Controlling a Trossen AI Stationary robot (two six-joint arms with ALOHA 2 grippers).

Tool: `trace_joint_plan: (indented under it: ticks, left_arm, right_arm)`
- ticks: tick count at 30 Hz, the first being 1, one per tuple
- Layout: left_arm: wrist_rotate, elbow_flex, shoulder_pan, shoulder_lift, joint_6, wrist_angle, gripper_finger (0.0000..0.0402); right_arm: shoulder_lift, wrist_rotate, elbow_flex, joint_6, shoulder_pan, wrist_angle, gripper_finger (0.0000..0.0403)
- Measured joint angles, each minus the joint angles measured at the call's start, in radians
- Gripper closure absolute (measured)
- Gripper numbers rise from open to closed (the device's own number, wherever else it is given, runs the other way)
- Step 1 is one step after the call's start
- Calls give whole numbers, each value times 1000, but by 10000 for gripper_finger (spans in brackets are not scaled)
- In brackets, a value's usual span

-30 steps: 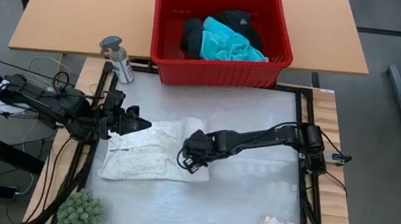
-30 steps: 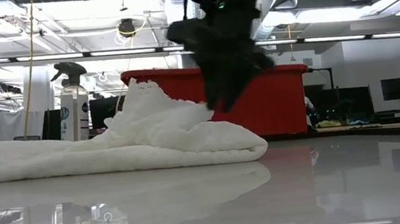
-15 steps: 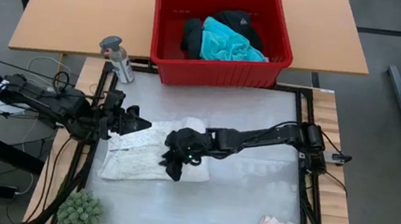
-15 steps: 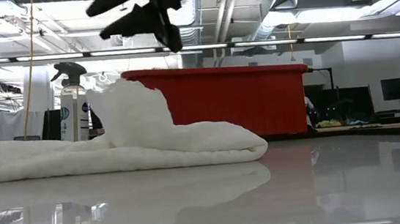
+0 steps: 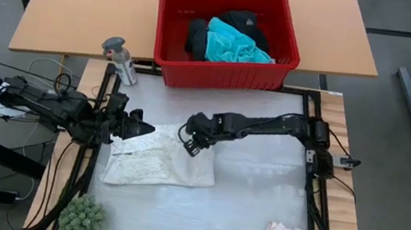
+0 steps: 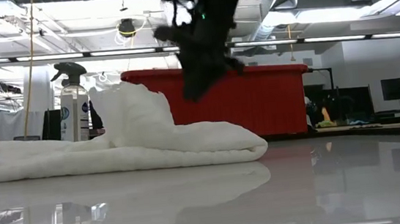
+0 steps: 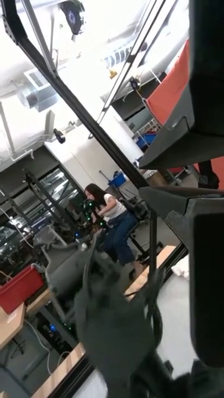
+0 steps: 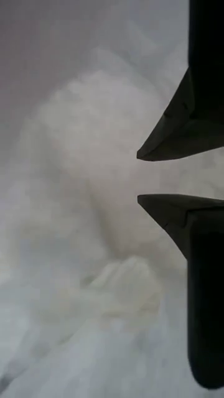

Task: Fold Laundry from Bin
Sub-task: Fold the white blouse

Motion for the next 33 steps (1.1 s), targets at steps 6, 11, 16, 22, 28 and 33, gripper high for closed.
trace_joint_plan:
  ticks: [6, 11, 16, 22, 28, 33]
  left_arm:
    - [-13, 0, 0, 0, 0, 0, 359]
    - [-17, 0, 0, 0, 1, -1, 359]
    - [-40, 0, 0, 0, 11, -1, 359]
    - [-44, 0, 0, 1, 12, -2, 359]
    - [-44, 0, 0, 1, 12, -2, 359]
    - [-44, 0, 0, 1, 12, -3, 359]
  right_arm:
    - [34, -63, -25, 4, 45, 117, 284]
    - [57, -145, -27, 6, 70, 250, 284]
    - [78, -310, -22, -174, 92, 483, 284]
    - [74, -282, 16, -190, 52, 504, 284]
    - [76, -177, 35, -156, -9, 327, 284]
    - [72, -291, 35, -239, -28, 307, 284]
